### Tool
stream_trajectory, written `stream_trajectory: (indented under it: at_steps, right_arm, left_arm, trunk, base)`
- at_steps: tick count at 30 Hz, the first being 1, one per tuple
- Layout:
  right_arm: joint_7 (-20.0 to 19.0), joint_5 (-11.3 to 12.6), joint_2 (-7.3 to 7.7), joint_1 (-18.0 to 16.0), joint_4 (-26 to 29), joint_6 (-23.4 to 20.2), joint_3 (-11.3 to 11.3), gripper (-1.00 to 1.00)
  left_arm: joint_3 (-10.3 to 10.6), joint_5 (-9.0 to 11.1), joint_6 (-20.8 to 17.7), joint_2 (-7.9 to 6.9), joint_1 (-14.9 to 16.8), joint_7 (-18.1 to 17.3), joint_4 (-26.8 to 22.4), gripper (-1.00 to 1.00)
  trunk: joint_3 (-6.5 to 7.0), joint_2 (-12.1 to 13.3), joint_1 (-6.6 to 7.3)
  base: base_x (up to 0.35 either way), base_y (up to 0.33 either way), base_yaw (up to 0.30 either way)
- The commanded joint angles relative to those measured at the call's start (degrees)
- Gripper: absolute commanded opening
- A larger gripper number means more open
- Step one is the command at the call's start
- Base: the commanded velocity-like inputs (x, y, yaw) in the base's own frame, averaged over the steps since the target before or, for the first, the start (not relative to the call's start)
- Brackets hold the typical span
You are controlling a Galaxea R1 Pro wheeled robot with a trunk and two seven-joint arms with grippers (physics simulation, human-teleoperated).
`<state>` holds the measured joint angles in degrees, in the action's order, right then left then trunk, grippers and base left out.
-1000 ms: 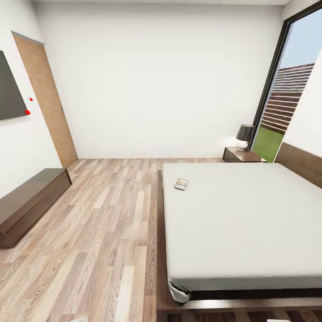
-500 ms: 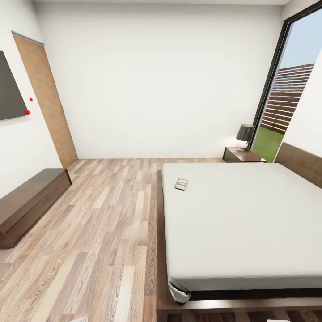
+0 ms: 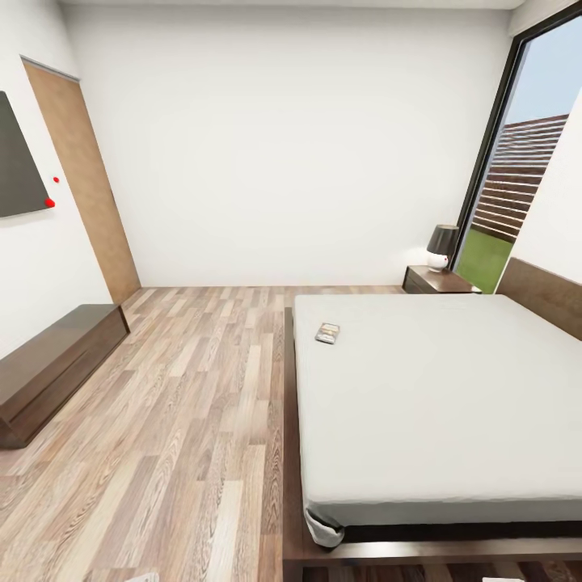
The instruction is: In the bedroom, move the book from the bed onto either nightstand, and place the two sandals side by side next to the bed.
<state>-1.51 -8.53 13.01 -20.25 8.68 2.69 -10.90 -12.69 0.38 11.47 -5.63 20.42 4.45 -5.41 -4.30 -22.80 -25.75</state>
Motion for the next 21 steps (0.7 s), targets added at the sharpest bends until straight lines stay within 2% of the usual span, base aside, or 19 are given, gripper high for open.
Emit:
stream_trajectory:
  at_steps: [1,7,16,21]
  right_arm:
    - [-0.2,-0.5,-0.01,-0.1,-0.1,0.2,-0.5,1.00]
    - [-0.2,-0.5,-0.04,-0.1,-0.1,0.2,-0.4,1.00]
    - [-0.2,-0.4,-0.01,-0.1,-0.1,0.2,-0.4,1.00]
    - [-0.2,-0.4,-0.01,-0.1,-0.1,0.2,-0.4,1.00]
  left_arm:
    - [-0.1,0.0,0.2,0.00,0.1,0.1,0.1,1.00]
    - [0.0,0.0,0.2,0.00,0.1,-0.1,0.1,1.00]
    - [0.0,0.0,0.3,0.00,0.1,-0.1,0.0,1.00]
    - [0.0,0.1,0.2,0.00,0.1,-0.1,0.0,1.00]
  trunk:
    - [-0.12,-0.1,-0.03]
    - [-0.17,-0.1,-0.03]
    - [-0.37,-0.1,-0.03]
    - [-0.43,-0.1,-0.03]
  base:
    - [0.000,0.000,0.038]
    - [-0.070,0.002,0.119]
    - [-0.158,0.037,0.201]
    - [-0.048,0.013,0.095]
